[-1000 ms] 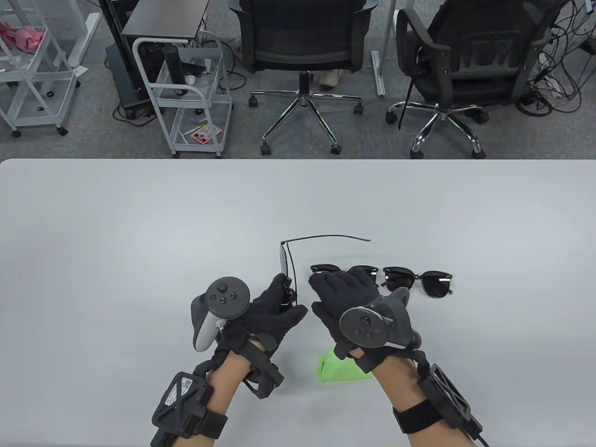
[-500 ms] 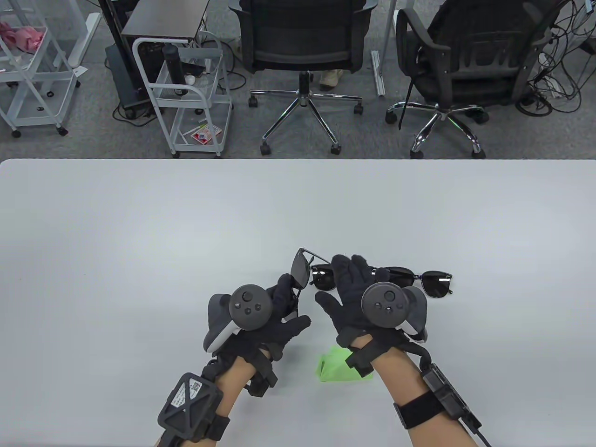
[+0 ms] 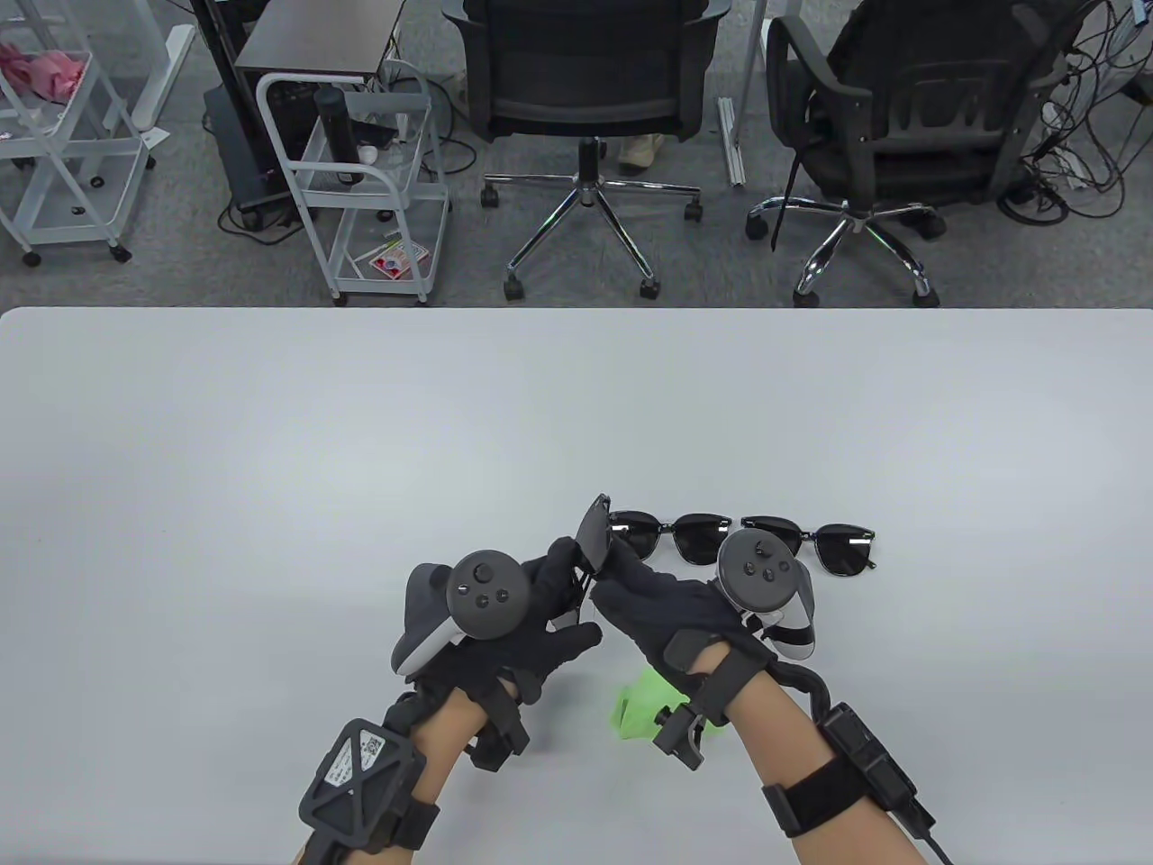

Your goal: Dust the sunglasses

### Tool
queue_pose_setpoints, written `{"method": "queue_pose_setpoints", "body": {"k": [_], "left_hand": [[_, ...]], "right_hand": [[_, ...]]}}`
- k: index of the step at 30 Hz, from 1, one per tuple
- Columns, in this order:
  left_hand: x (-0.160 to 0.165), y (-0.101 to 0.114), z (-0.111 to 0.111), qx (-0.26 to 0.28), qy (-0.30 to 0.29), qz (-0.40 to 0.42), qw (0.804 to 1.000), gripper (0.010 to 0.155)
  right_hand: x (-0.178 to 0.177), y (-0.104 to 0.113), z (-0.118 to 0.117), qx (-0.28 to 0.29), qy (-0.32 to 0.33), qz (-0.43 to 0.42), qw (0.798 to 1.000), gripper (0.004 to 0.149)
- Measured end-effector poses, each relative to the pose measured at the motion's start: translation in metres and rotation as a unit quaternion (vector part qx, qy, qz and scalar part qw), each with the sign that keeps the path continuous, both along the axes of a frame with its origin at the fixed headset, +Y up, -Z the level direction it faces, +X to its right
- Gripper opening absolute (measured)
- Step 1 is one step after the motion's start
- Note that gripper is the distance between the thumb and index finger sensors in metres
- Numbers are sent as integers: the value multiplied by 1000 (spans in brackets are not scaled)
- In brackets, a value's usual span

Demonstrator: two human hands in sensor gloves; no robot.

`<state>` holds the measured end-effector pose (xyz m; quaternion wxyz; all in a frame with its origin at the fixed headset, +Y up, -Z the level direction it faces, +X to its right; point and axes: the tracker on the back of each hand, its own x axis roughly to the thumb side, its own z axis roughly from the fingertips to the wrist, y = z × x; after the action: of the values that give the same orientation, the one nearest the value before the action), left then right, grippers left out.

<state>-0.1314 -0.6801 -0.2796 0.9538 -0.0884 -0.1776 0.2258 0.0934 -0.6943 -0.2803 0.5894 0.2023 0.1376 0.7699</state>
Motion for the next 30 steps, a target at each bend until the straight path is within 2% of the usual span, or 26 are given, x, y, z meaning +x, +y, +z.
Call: {"method": "queue_pose_setpoints", "body": {"k": [3,6,9,11,13,14,16,17,19,22,24,26,30], "left_hand": [[-12,6,-9,38,23,-105,994,92],[-23,1,-26,29,34,-228,973,92],[-28,-10,-44,37,45,-321,945,92],[-29,-23,-60,47,44,-373,926,92],[-28,-34,-72,39,42,-396,917,91],[-27,-38,-78,36,40,-403,913,91],[-25,-43,-88,33,40,-410,911,91],[-24,-44,-91,32,38,-410,911,91],[-21,-46,-96,27,31,-407,913,91],[-19,-49,-103,19,17,-389,921,91],[-21,-50,-105,9,19,-358,933,91],[-22,-52,-107,2,18,-358,934,91],[-25,-55,-107,-5,16,-356,934,91]], "right_hand": [[15,9,-5,26,-26,50,998,83],[39,22,-16,81,-83,133,984,81],[54,27,-17,119,-83,216,966,80],[64,25,-14,174,-66,303,935,80],[71,19,-10,215,-79,371,900,80],[75,14,-10,239,-87,411,876,80],[81,7,-13,251,-93,469,842,81],[83,5,-15,251,-94,483,833,82],[88,0,-18,231,-98,492,834,83],[90,-8,-19,197,-102,459,860,84],[88,-9,-18,194,-93,467,858,84],[84,-8,-17,204,-87,476,851,84],[78,-5,-15,214,-87,467,854,84]]}}
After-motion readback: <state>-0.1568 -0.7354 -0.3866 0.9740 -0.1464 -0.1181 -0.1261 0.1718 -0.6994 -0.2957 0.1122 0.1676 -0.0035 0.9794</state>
